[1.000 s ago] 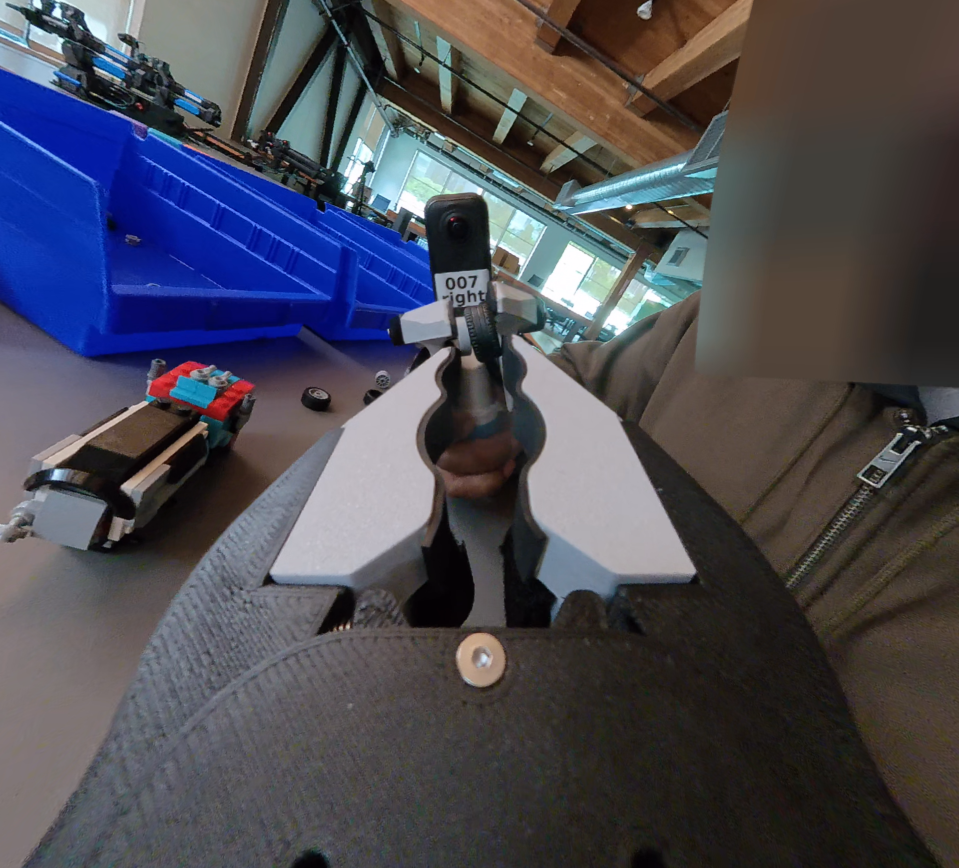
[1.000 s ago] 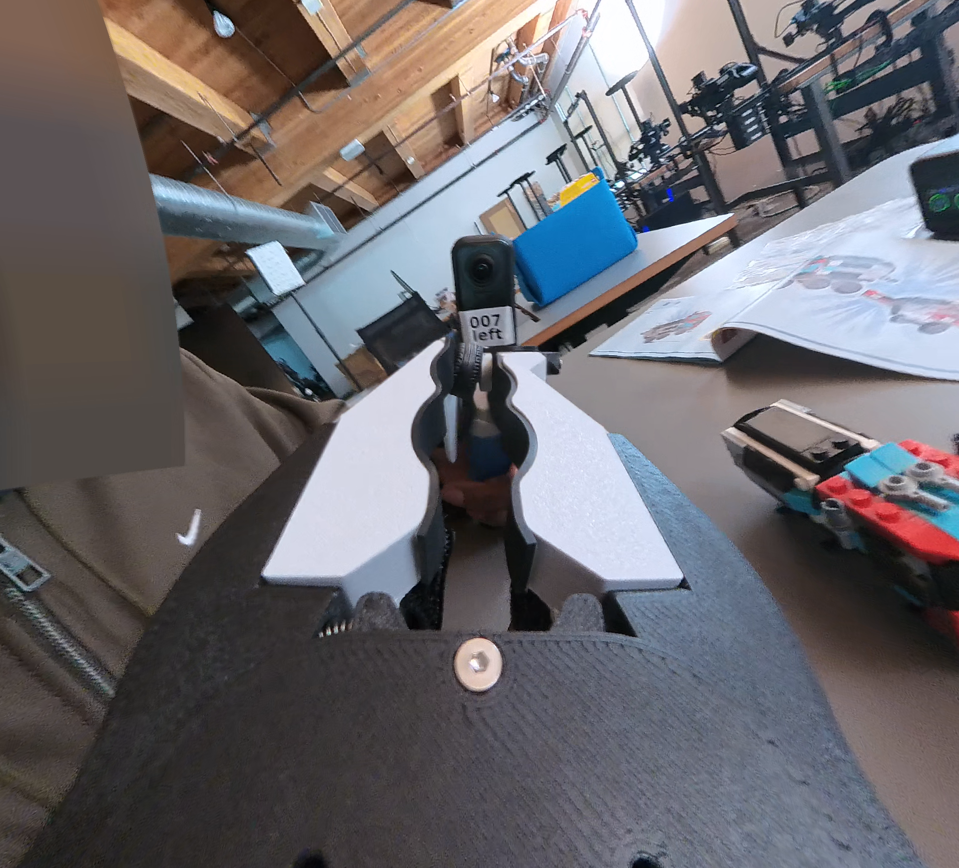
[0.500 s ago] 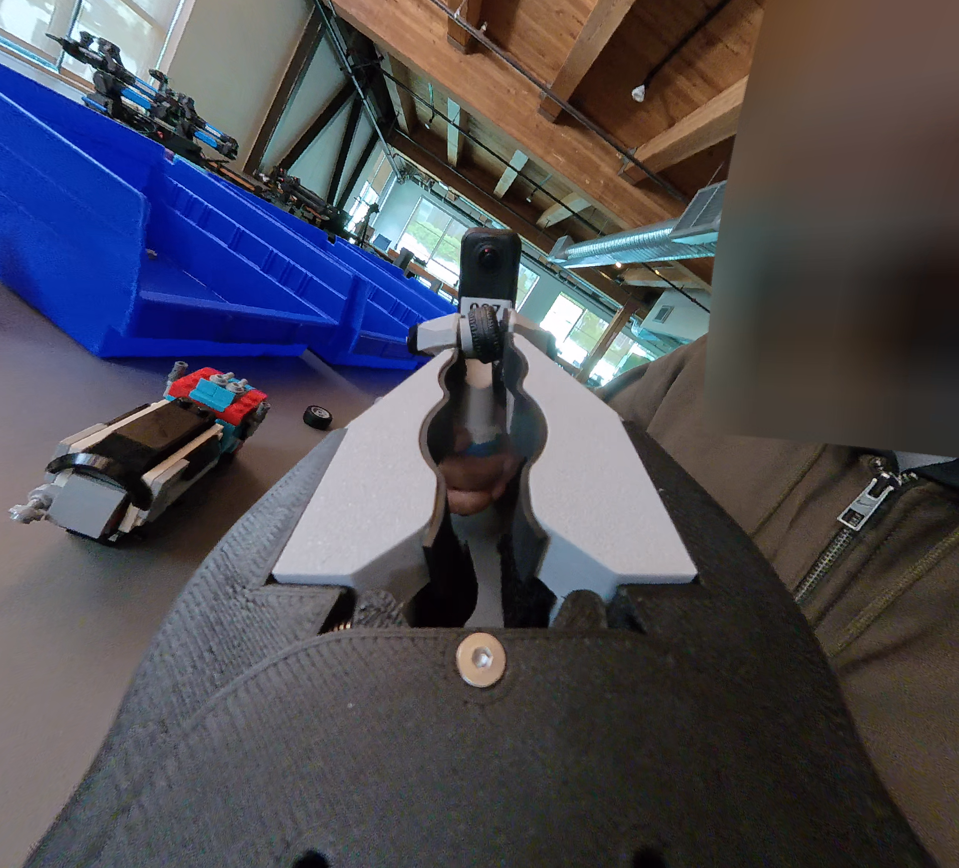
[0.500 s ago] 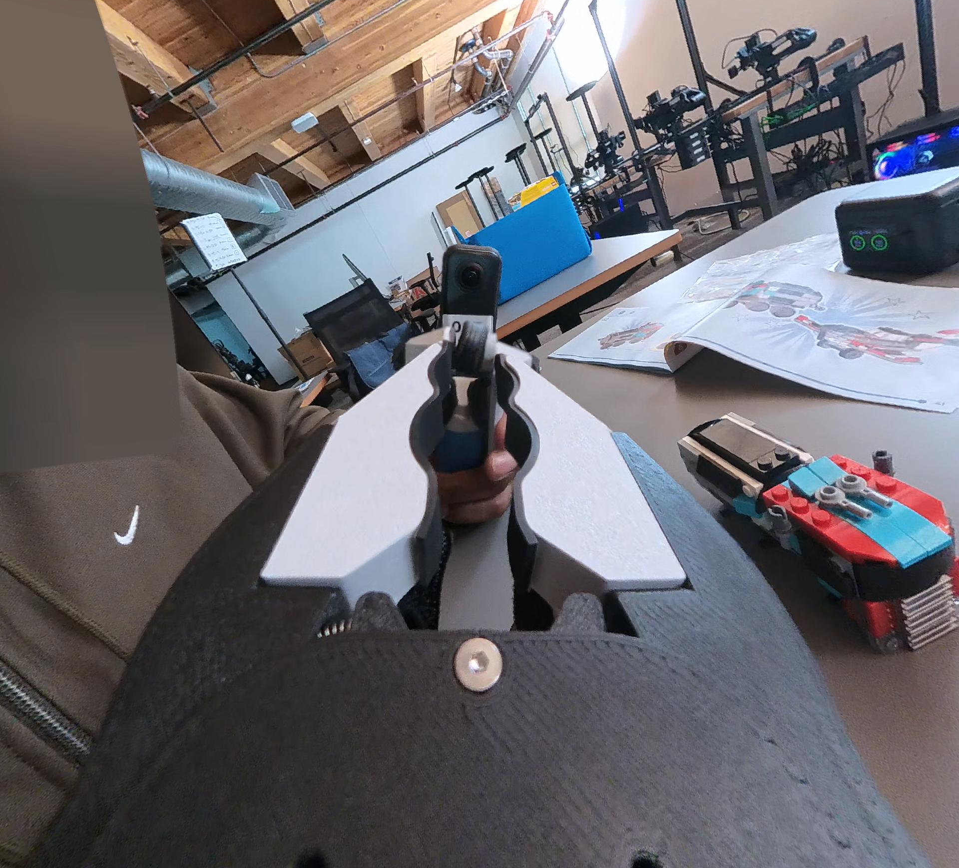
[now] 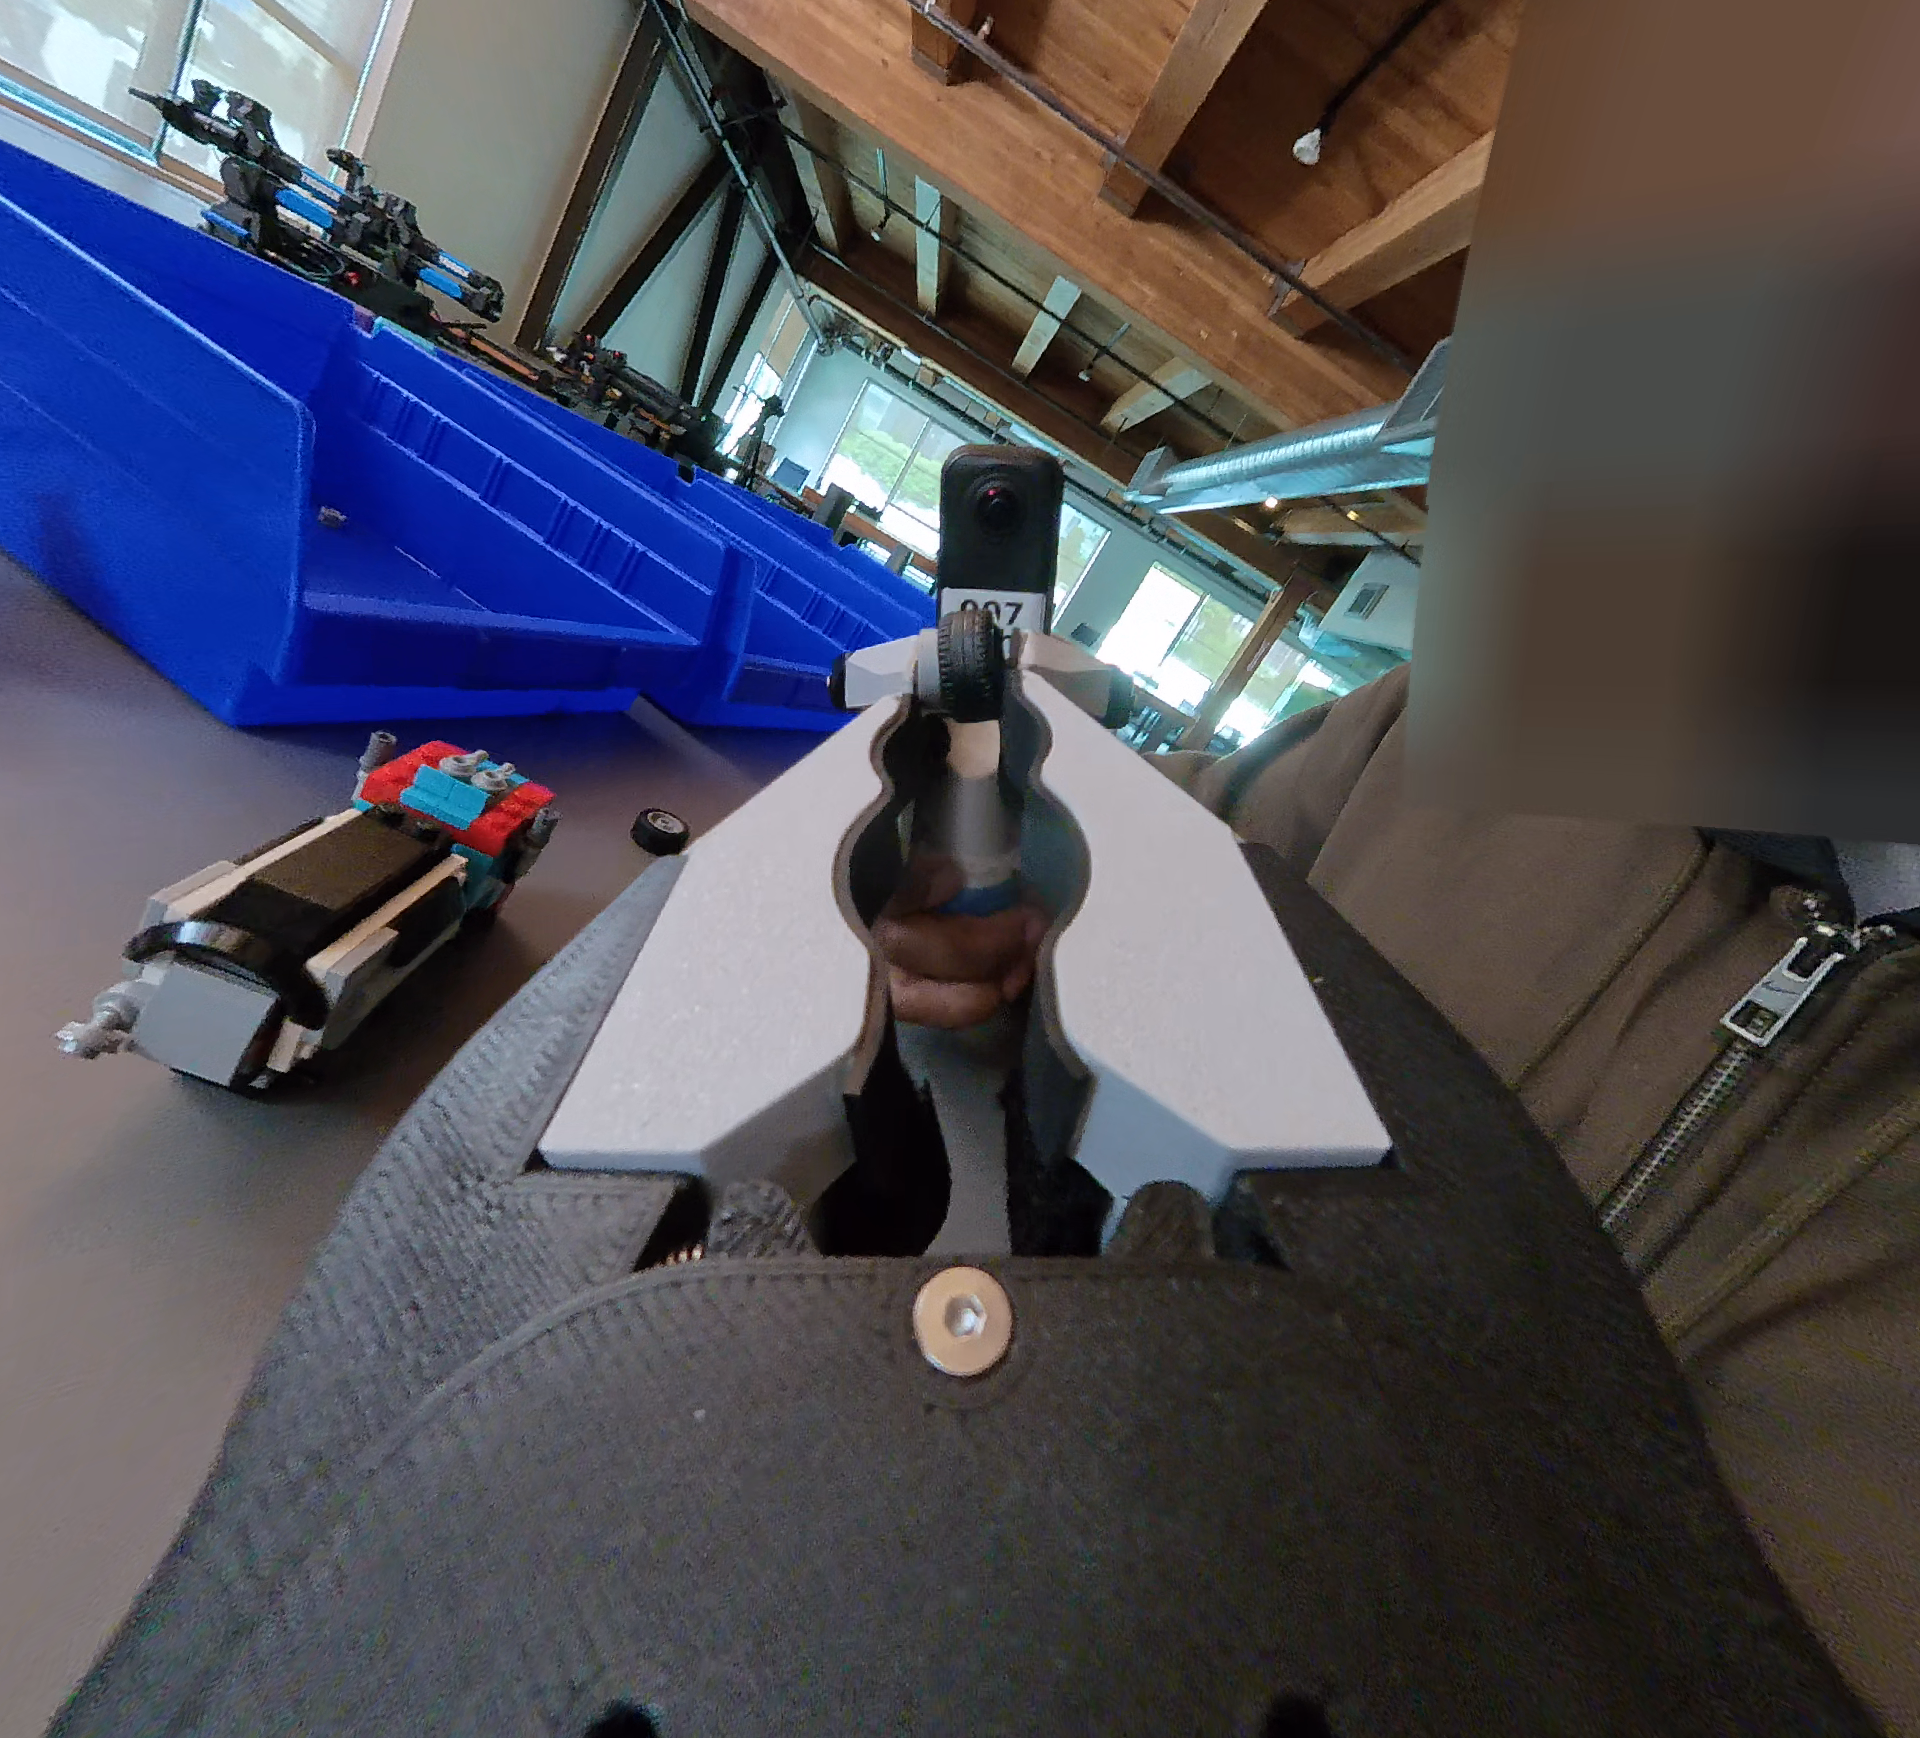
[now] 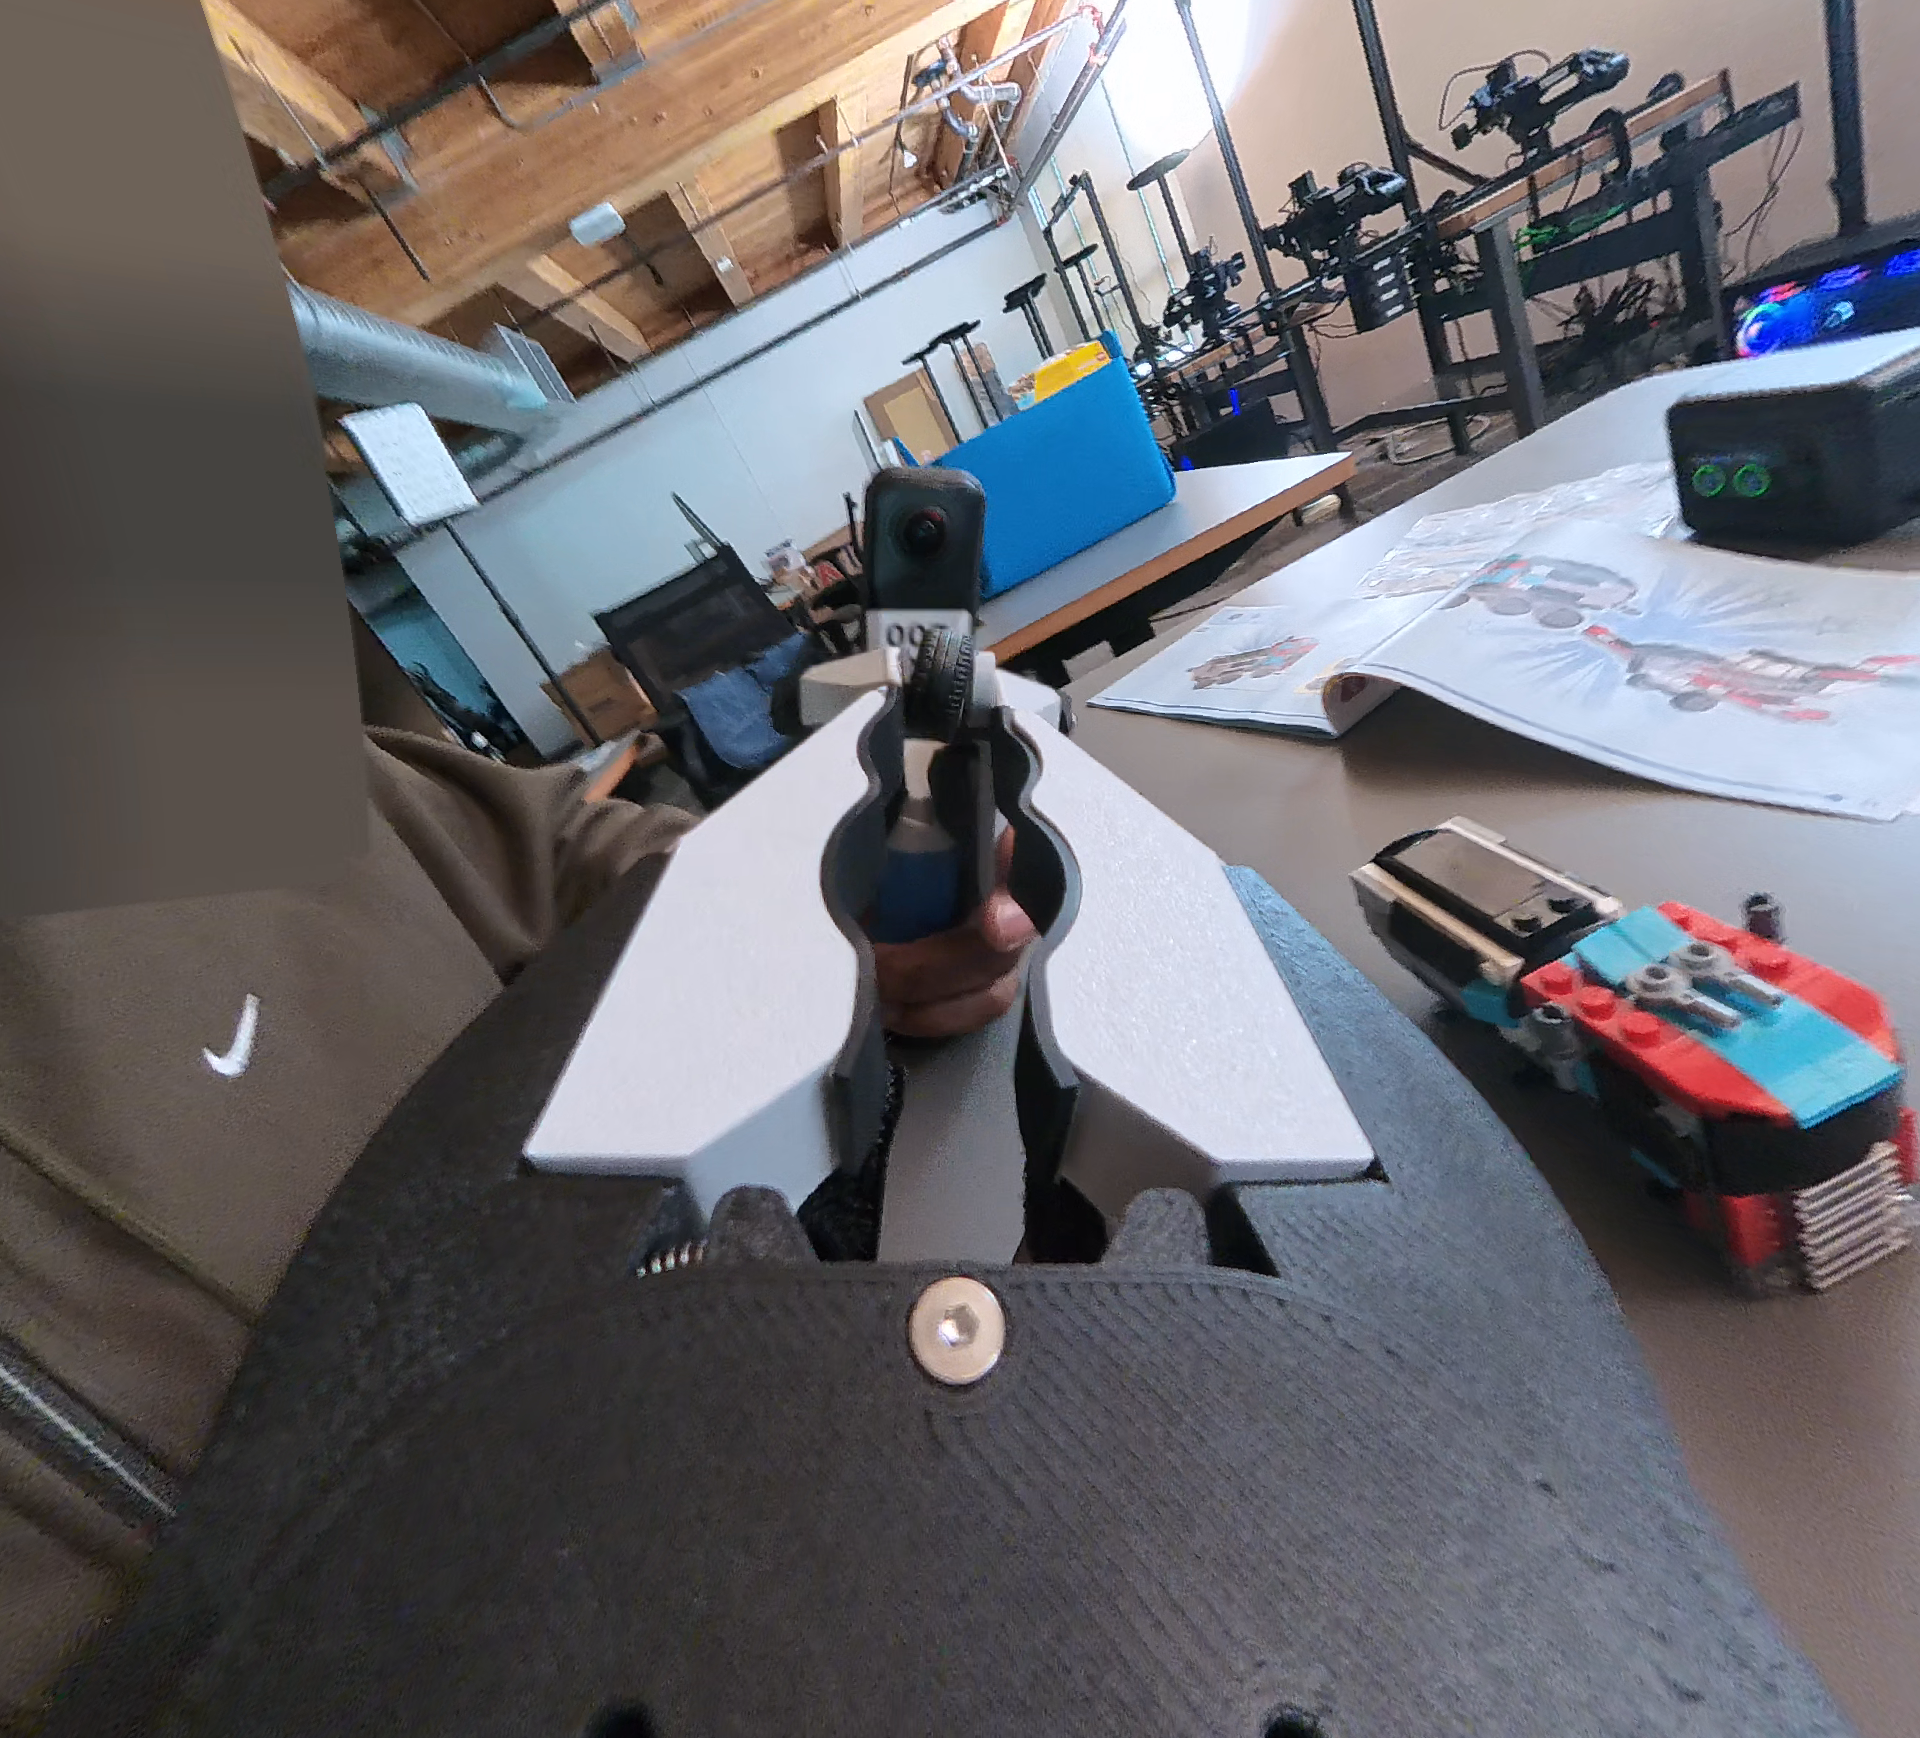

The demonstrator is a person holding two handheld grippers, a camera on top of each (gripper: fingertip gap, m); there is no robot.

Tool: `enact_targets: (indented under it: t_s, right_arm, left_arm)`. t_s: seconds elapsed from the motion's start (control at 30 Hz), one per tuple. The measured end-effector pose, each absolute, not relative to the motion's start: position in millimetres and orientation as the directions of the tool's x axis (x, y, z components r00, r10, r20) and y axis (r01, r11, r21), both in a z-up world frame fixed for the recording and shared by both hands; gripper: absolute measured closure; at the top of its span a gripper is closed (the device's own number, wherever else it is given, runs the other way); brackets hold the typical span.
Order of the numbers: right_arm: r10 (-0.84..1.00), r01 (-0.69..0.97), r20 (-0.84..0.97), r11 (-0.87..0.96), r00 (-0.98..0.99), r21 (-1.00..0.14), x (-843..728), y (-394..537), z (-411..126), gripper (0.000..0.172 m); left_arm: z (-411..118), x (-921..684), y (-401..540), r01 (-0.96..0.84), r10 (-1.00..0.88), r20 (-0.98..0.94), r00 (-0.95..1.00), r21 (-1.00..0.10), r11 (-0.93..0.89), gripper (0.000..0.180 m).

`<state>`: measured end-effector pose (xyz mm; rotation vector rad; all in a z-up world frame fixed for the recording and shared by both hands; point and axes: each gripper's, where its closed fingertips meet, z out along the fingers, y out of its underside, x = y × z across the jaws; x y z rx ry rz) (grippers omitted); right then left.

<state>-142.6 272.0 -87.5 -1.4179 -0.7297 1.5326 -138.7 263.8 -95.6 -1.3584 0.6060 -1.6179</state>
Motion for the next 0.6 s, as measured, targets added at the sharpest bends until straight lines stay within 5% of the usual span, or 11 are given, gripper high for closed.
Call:
enact_targets:
  t_s: [0.33, 0.6]
  right_arm:
    - [0.985, -0.032, -0.048, -0.043, 0.167, -0.999, -146, 255, -88, 0.156]
    - [0.967, 0.079, 0.221, 0.212, 0.13, -0.974, -147, 237, -92, 0.156]
  left_arm:
    - [-95, -144, 255, 0.116, -0.972, 0.133, 0.195, -0.987, -0.112, 0.151]
    - [-99, -143, 237, -0.012, -0.977, -0.117, 0.179, -0.993, 0.117, 0.159]
